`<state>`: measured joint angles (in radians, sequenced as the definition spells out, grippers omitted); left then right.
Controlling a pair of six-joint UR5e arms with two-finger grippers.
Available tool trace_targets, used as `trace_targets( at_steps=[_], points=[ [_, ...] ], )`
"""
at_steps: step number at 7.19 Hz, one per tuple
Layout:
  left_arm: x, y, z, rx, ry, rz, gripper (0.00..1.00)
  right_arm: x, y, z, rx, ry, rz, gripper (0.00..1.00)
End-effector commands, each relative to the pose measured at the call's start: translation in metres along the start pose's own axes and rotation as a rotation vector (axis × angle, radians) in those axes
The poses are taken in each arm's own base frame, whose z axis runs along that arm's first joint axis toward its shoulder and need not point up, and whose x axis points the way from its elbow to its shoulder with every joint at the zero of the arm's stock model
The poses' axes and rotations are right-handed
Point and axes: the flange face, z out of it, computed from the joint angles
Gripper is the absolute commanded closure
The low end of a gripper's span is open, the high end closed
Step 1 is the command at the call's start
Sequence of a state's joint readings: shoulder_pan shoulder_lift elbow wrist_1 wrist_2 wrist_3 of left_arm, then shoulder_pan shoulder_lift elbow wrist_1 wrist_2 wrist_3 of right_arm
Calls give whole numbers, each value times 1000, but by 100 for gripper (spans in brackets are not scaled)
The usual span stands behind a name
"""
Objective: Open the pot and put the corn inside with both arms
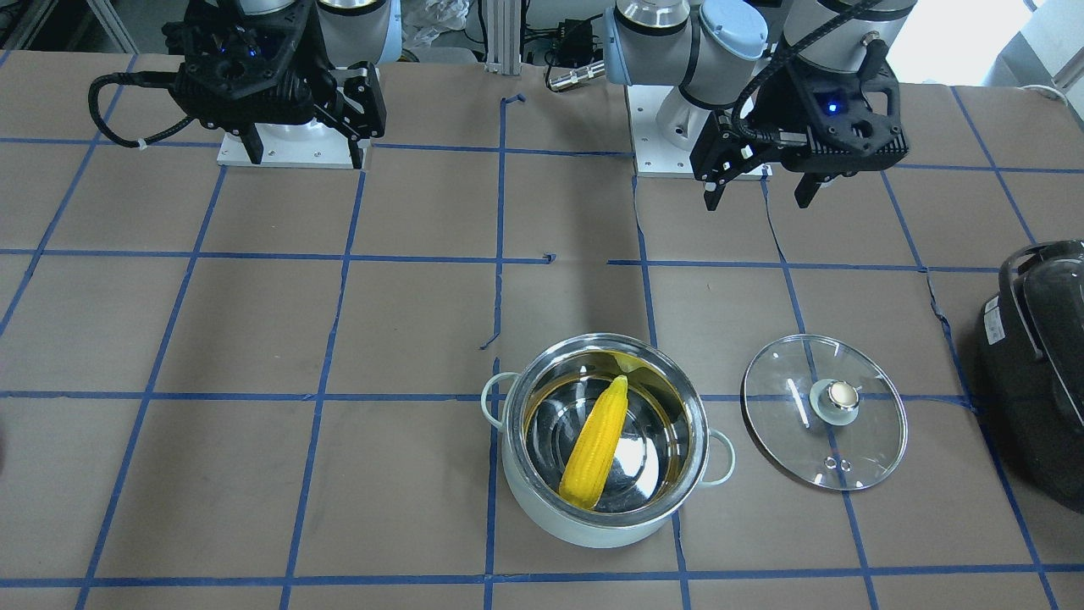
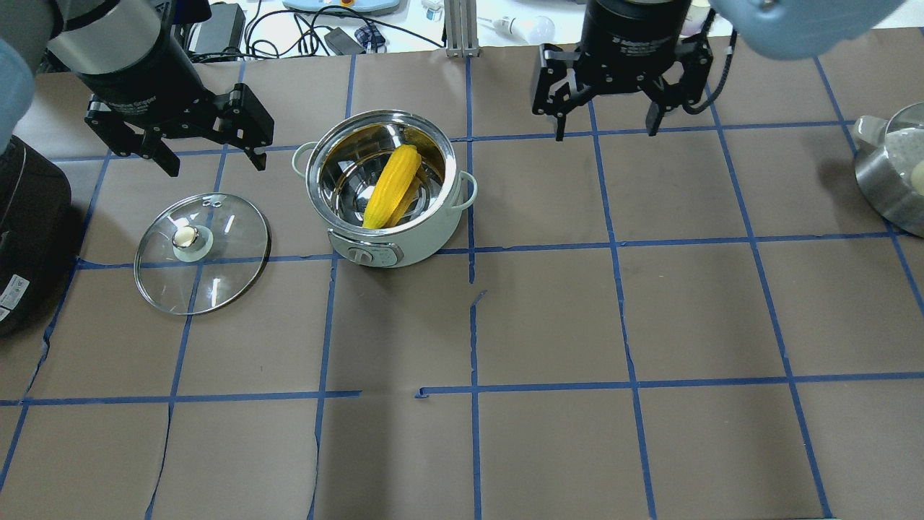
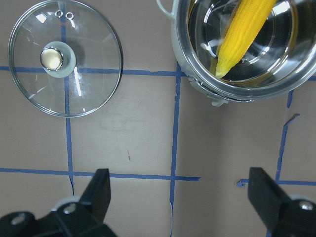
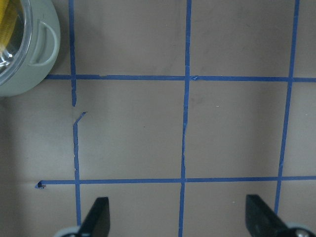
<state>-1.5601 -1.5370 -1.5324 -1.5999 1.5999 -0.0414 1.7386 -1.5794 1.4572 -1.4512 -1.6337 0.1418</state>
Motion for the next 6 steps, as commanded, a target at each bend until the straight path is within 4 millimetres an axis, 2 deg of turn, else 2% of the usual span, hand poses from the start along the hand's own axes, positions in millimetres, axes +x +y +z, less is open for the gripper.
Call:
trace_targets(
  at_steps=[1,3,5,6],
  points=[
    [0,0,-1,2,0,0,0,3,11,11,65,-11,-14,0],
    [0,-1,-2,5,0,0,0,6,6,1,86,-10,-71,0],
    [4,-3,-3,8,-1,7,0,36,-9,-7,97,-34,-54,0],
    [3,-2,-5,11,-2,7,0,36,-10,-11,103,-47,-51,0]
  ],
)
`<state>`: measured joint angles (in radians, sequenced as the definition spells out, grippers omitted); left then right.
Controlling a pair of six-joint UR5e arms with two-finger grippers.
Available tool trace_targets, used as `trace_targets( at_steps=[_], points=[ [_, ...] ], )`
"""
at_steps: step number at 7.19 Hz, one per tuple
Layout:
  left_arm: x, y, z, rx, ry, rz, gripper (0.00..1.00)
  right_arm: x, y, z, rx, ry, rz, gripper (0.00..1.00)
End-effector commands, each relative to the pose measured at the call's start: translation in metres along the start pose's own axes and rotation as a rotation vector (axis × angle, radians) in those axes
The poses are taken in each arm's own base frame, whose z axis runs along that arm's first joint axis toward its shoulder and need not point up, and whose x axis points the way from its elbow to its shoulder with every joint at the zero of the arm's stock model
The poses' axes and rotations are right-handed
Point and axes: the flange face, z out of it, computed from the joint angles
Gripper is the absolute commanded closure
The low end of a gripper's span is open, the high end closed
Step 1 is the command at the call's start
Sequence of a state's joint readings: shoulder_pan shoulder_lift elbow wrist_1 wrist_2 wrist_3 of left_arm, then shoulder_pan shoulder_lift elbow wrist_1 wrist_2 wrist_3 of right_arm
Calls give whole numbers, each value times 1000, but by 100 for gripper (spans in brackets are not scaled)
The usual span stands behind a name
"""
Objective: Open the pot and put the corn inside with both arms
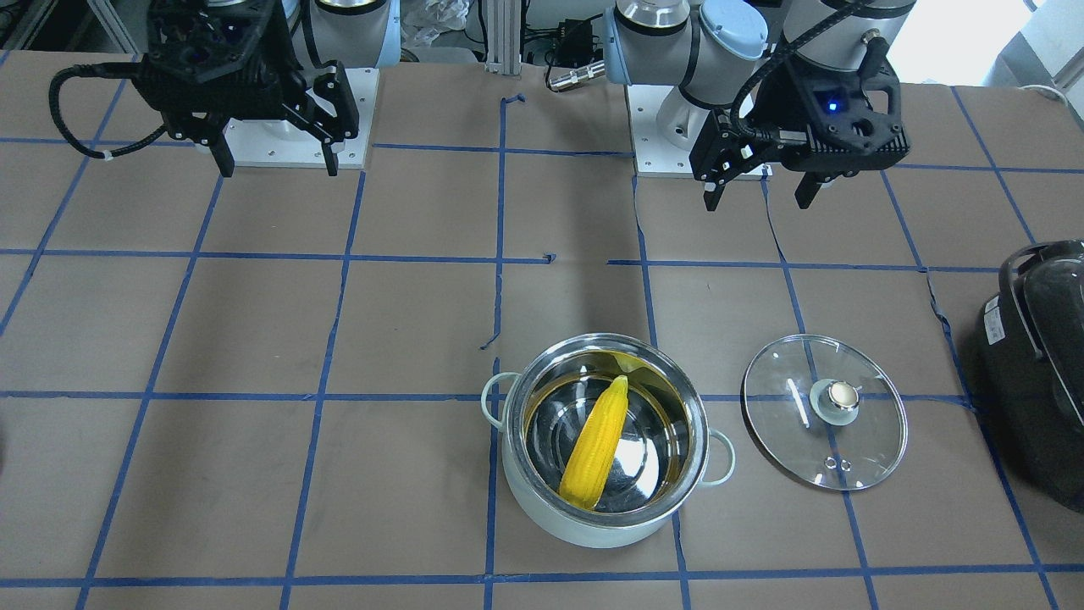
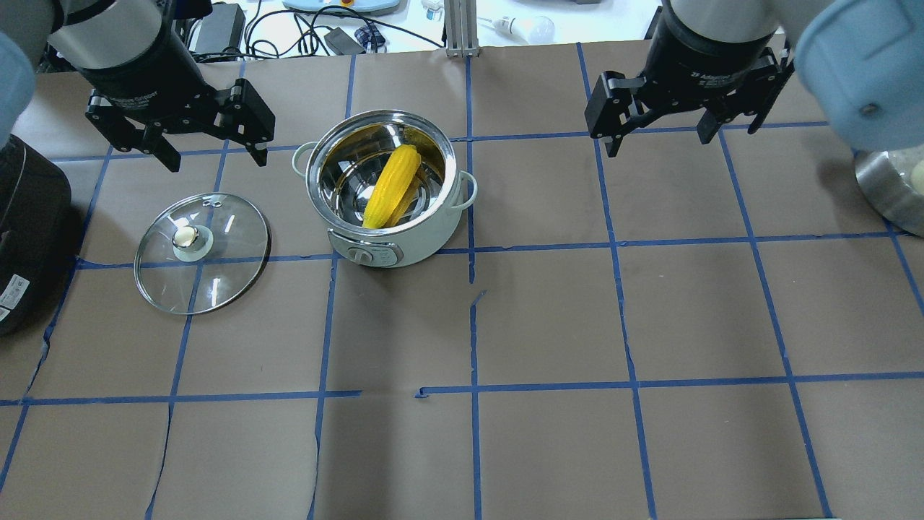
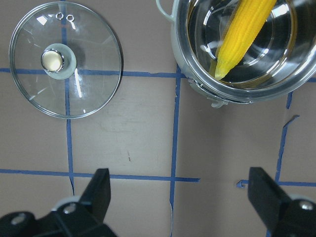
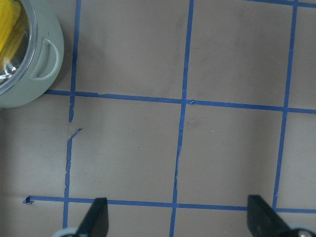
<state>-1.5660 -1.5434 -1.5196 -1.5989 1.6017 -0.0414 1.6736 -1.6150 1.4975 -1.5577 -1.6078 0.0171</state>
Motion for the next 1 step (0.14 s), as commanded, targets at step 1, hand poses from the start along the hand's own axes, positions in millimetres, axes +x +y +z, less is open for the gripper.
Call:
trace_targets(
  at_steps=[1],
  points=[
    [2,1,-2,5,2,-3,0,8,-3,-3,1,-15,7,0]
  ],
)
